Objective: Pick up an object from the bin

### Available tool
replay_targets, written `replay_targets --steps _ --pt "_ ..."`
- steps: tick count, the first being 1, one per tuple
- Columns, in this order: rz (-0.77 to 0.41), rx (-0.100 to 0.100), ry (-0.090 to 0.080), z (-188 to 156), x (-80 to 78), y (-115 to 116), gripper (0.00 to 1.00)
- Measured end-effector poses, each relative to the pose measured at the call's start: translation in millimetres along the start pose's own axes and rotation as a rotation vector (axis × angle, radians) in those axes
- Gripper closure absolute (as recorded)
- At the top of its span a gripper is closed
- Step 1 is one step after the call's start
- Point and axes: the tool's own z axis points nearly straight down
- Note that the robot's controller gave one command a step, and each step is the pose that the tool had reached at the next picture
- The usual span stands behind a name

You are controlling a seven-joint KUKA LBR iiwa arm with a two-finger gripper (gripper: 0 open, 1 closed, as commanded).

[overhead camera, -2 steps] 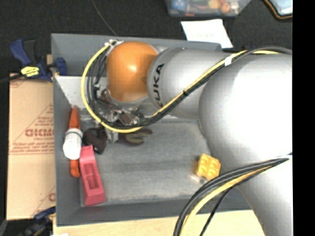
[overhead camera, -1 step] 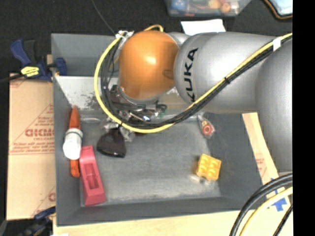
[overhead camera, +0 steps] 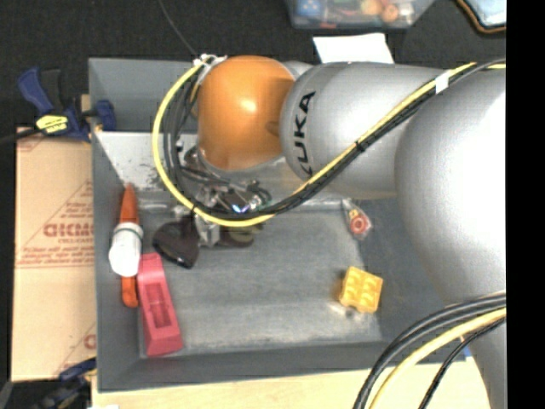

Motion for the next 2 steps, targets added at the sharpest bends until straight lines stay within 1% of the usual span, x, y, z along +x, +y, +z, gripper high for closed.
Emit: replay_targets --steps 1,2 --pt "-0.234 0.003 -0.009 -67.3 2.4 5.3 1.00" --pt "-0.003 -0.004 0.004 16.3 1.2 -18.5 1.00"
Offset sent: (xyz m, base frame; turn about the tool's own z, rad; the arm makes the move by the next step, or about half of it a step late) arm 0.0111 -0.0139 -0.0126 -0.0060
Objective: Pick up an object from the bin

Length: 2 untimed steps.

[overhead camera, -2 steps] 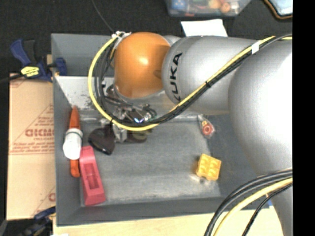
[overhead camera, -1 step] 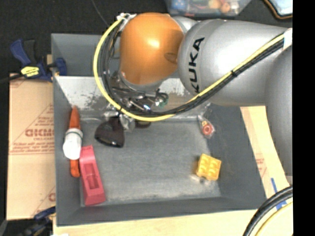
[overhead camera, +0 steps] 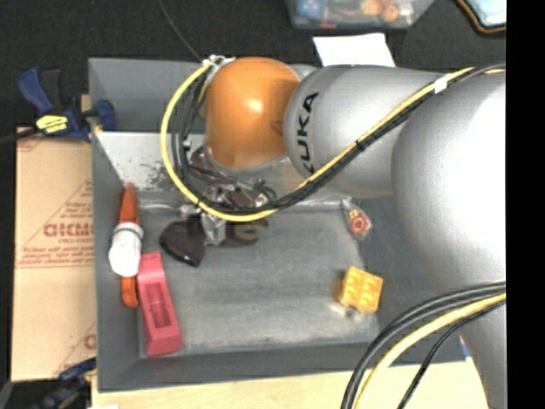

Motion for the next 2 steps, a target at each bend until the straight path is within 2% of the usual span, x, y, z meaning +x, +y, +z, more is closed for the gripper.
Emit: replay_targets --steps 1,2 --pt "-0.110 0.014 -0.028 -70.3 15.1 14.8 1.00" --pt "-0.097 0.010 -0.023 -68.2 14.8 14.4 1.00"
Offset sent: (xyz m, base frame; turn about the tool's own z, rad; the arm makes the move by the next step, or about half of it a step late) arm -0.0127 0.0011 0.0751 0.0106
